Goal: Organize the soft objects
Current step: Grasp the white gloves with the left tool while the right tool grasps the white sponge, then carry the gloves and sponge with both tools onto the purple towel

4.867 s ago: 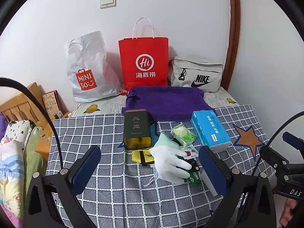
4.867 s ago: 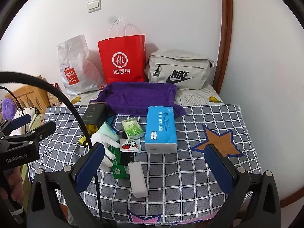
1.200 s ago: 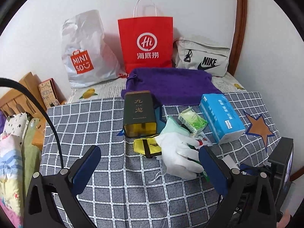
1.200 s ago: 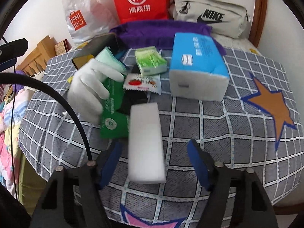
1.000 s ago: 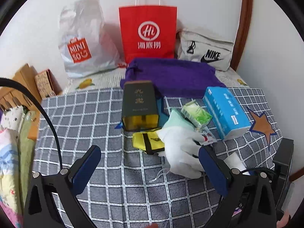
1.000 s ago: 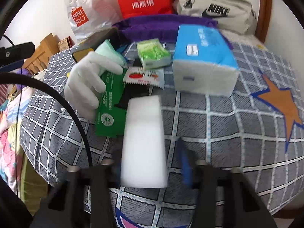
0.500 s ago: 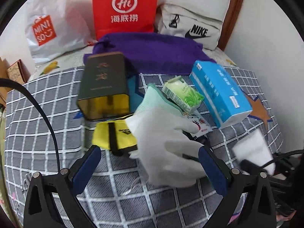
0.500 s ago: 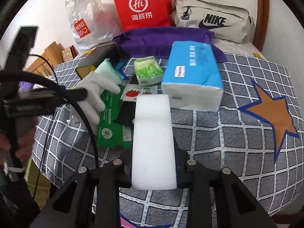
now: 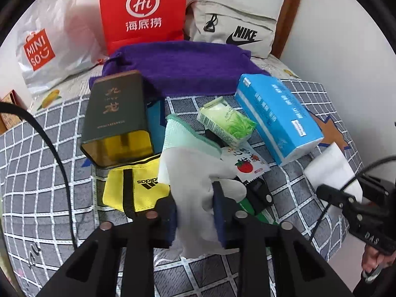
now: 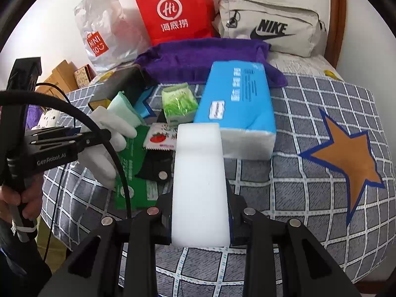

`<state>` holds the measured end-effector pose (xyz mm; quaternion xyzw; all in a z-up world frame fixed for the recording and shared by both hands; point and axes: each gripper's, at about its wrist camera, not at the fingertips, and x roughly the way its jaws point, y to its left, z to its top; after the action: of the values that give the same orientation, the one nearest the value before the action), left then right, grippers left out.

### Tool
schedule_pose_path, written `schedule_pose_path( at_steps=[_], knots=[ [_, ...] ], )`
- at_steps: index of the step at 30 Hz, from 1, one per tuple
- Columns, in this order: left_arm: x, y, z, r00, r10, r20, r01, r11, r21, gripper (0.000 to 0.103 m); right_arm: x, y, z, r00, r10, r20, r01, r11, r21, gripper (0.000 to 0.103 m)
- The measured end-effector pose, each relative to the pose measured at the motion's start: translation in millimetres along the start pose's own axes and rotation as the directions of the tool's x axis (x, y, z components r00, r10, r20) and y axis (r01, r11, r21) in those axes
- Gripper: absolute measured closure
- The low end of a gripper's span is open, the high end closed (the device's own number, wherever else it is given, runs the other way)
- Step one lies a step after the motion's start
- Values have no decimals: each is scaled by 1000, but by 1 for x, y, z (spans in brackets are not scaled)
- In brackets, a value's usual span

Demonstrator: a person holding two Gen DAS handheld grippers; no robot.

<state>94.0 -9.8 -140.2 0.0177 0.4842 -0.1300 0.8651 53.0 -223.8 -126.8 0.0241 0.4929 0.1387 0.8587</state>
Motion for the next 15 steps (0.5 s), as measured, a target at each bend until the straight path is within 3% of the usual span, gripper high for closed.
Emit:
schedule_pose_path(
  at_steps=[4, 8, 15],
  knots=[
    [-20, 5, 3, 998, -66, 23, 66, 998, -24, 81, -8, 3, 10, 1000, 4, 24, -4, 1000, -14, 73],
    [-38, 9, 9, 998, -21, 61, 21, 1000, -3, 81, -13, 5, 24, 999, 12, 47, -10, 1000, -27, 73],
    [-63, 31, 30, 993, 1, 121, 3, 999, -35, 81, -20, 9, 54, 995, 25, 93, -21, 999, -43, 73]
  ],
)
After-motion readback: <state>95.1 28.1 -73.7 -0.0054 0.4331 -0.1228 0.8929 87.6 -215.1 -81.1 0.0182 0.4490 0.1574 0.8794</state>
